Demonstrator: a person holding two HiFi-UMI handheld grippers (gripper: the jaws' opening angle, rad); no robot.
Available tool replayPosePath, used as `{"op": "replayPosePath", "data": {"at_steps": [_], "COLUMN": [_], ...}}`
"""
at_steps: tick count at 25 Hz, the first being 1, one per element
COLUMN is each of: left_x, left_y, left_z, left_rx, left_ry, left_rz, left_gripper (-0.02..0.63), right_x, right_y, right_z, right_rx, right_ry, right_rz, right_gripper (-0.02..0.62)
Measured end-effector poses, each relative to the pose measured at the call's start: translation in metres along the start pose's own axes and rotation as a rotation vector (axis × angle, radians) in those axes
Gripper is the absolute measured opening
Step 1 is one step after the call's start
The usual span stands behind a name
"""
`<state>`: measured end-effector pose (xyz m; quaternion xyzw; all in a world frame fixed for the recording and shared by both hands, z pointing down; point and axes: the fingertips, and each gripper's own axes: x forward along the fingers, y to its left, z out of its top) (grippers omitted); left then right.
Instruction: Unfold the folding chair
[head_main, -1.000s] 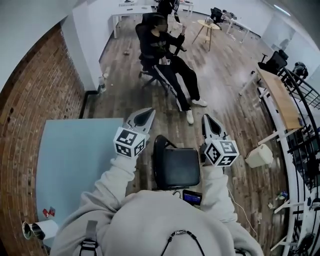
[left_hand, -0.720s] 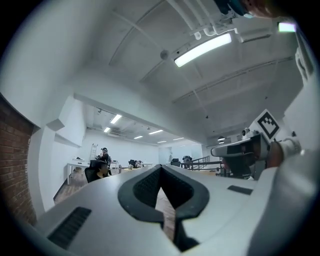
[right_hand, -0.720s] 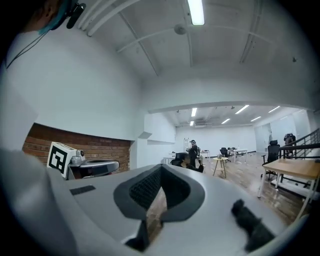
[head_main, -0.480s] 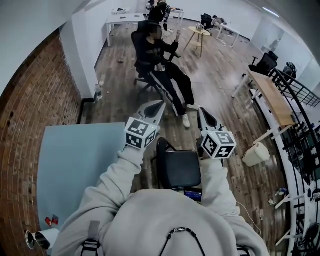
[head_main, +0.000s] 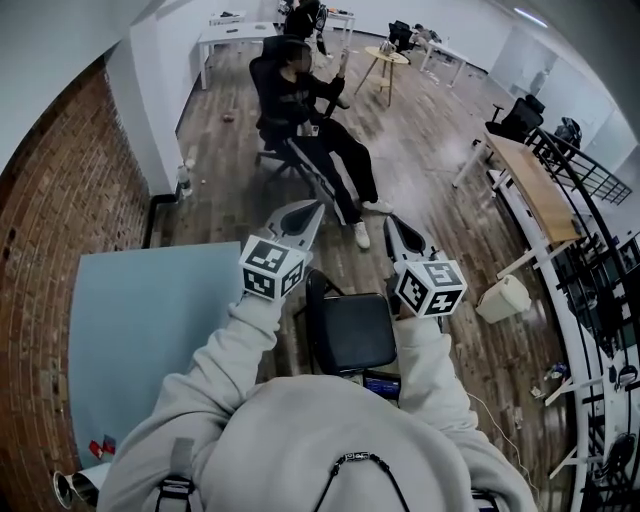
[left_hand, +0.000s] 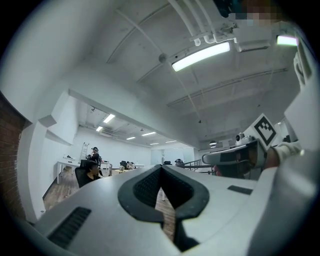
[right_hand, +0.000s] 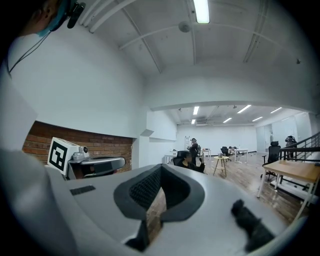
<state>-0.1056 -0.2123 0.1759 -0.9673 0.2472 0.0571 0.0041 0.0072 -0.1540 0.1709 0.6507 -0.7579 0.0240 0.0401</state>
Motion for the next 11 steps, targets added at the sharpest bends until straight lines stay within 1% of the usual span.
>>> {"op": "replayPosePath", "data": {"at_steps": [6, 11], "left_x": [0.004, 0.012], "left_y": [-0.005, -0.007], "left_z": [-0.002, -0.001], "left_rx": [0.005, 0.009], "left_ry": [0.001, 0.001], "left_rz": [-0.025, -0.025], "left_gripper": [0.005, 0.005], "right_x": [0.002, 0.004], "right_y": [0.002, -0.005], "right_z": [-0.001, -0.003], "right_rx": [-0.014, -0.005], "right_ry": [0.003, 0.006], "right_rz": [-0.011, -0.007], "right_gripper": [0.005, 0.005]}}
